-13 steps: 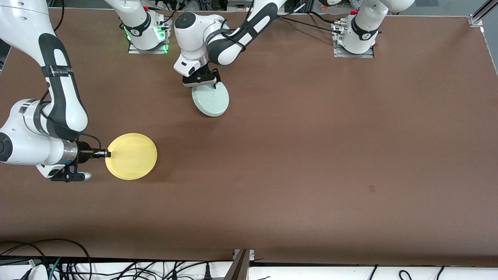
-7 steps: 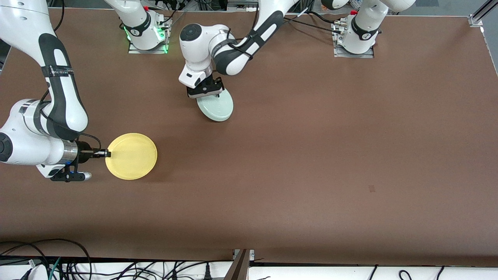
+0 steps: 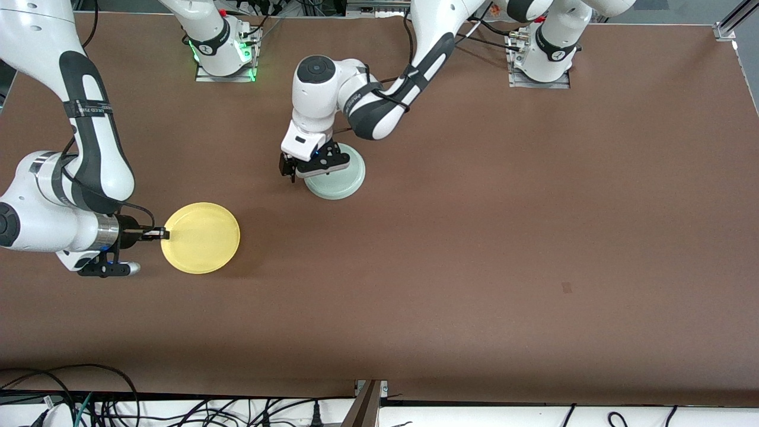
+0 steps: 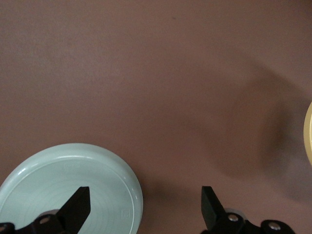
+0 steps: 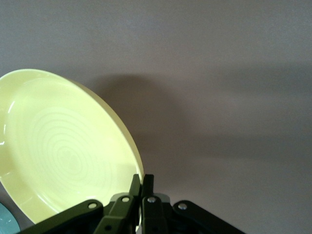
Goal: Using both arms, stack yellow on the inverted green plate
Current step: 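Open the left gripper and raise it off the green plate, then carry the yellow plate onto green with the right gripper while the left retreats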
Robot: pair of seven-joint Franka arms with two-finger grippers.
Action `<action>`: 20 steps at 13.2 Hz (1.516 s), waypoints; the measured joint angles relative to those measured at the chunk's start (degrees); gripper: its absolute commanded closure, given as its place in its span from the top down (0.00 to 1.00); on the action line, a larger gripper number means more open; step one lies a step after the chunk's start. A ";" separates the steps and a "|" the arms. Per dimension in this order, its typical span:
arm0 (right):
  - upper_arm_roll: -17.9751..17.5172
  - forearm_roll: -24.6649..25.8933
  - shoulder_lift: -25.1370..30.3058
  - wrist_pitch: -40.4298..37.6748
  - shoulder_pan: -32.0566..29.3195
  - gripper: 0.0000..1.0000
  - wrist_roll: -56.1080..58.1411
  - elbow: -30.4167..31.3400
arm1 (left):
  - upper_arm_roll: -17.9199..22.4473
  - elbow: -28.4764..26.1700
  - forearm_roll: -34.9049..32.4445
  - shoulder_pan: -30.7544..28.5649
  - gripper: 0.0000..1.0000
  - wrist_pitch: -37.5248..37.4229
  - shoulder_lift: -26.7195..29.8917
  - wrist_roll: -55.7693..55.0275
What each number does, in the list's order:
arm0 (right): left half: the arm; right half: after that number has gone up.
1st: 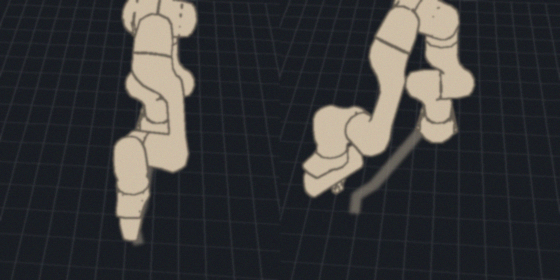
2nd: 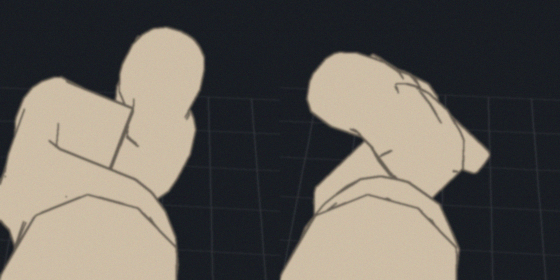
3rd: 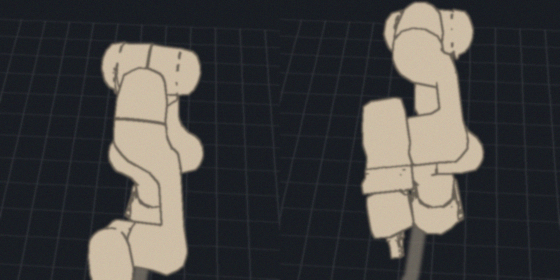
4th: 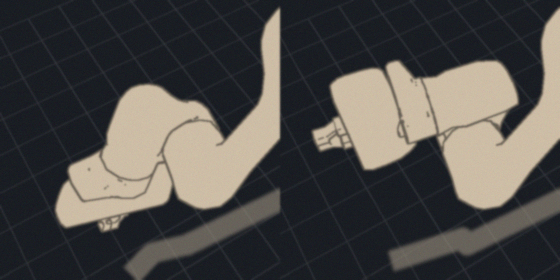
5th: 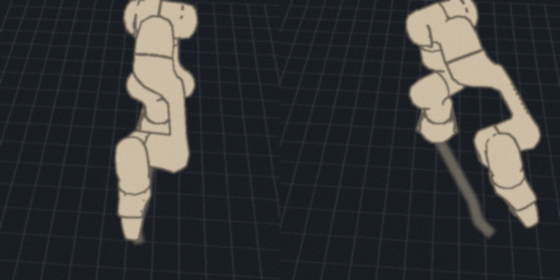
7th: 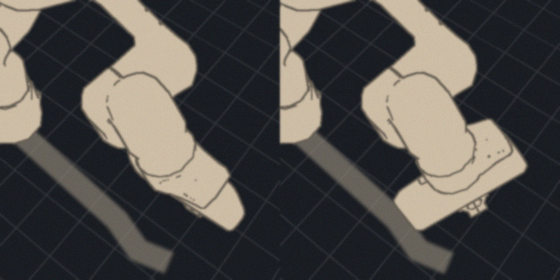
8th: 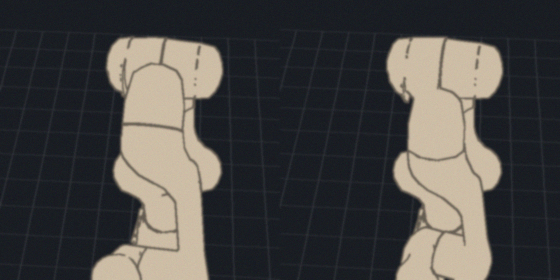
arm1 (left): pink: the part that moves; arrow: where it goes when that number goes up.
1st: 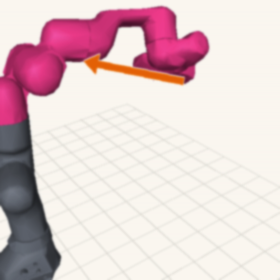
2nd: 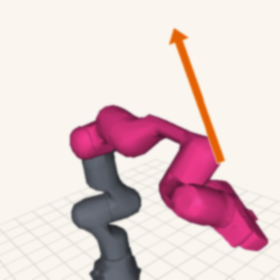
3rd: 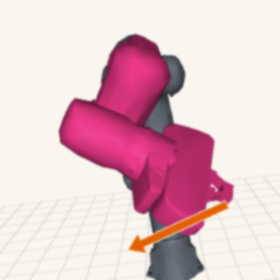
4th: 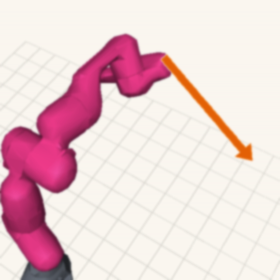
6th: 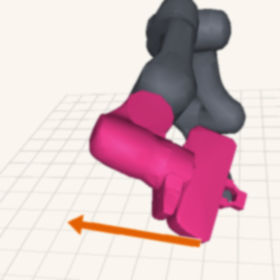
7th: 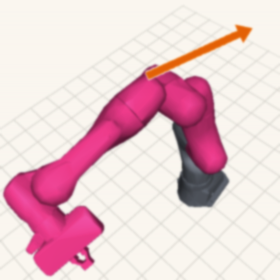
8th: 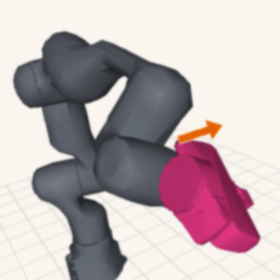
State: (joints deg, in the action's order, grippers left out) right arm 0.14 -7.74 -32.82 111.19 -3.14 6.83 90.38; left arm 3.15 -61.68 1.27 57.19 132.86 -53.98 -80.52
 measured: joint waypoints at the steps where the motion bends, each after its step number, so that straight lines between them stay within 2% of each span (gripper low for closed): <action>1: -0.13 -0.04 0.01 -0.07 0.66 0.00 -0.59 0.00 | 0.05 0.03 0.00 -1.36 1.00 0.29 0.18 0.14; 5: -0.54 -0.07 0.46 -4.37 3.66 0.00 -4.62 -0.01 | 0.14 0.12 0.00 -9.46 1.00 -1.30 3.47 7.59; 12: -6.14 -0.17 0.98 -5.83 4.95 0.00 -6.43 1.35 | -0.13 0.08 0.03 -19.81 1.00 -22.30 14.06 26.13; 15: -6.78 -0.23 0.98 -5.43 9.38 0.00 -11.50 2.27 | -0.11 -0.69 0.07 -23.59 1.00 -29.06 17.67 37.30; 17: -7.28 -0.25 1.05 -3.70 12.75 0.00 -14.36 3.76 | -0.13 -3.30 0.12 -26.69 1.00 -31.28 21.23 43.78; 20: -10.17 -0.25 2.78 0.55 14.36 0.00 -15.84 8.71 | -0.15 -5.60 0.19 -29.63 1.00 -38.40 26.73 48.34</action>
State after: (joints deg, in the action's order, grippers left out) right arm -10.02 -7.99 -30.03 111.74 11.23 -9.01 99.10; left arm 3.00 -67.28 1.45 27.55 94.46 -27.25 -32.18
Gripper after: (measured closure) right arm 0.974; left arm 0.000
